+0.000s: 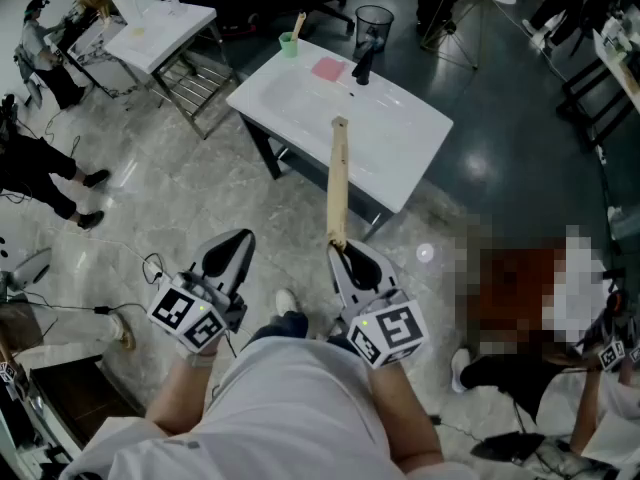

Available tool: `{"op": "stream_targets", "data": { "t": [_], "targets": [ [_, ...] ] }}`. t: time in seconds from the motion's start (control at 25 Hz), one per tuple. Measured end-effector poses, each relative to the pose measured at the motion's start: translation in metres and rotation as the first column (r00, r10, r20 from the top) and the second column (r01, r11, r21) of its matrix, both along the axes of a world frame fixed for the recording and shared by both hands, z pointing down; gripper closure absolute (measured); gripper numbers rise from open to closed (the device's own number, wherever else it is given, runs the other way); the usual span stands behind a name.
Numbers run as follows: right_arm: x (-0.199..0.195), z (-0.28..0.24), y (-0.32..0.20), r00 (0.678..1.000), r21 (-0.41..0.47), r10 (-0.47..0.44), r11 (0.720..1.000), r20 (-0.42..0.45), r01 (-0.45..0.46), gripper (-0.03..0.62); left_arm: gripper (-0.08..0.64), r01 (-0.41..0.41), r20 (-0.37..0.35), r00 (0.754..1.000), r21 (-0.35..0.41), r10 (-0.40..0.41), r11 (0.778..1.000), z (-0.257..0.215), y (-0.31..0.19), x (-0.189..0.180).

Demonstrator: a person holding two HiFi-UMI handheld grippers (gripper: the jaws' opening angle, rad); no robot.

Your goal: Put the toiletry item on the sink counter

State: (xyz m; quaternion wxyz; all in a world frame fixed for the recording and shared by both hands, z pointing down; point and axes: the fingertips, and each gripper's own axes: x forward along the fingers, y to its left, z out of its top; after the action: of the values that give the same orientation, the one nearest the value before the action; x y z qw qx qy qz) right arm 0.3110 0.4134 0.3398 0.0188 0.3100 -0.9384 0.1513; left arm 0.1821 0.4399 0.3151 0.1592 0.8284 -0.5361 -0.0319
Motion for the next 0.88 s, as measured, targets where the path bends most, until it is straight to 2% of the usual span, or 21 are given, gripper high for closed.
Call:
{"op": "stream_targets", "data": {
  "t": [0.12, 0.52, 0.88],
  "targets": [
    [-0.016, 0.0, -0.001, 1.0, 0.005, -0.001, 1.0, -0.015, 0.001, 0.54, 0.543, -0.018, 0.006, 1.0, 0.003, 0.018, 1.0, 0.001, -0.001, -0.011],
    [-0.066, -0.003, -0.009, 0.999, 0.011, 0.02, 1.0, -0.031, -0.019, 0.54, 0.543, -0.03, -0.042, 0.999, -0.006, 0.029, 1.0, 0.004, -0.007, -0.062],
    [-0.123, -0.004, -0.023, 0.996, -0.009, 0.083, 0.997, -0.016, -0.083, 0.54, 0.543, -0.065, -0.064, 0.996, -0.012, 0.064, 0.998, 0.007, -0.008, -0.133]
  ]
}}
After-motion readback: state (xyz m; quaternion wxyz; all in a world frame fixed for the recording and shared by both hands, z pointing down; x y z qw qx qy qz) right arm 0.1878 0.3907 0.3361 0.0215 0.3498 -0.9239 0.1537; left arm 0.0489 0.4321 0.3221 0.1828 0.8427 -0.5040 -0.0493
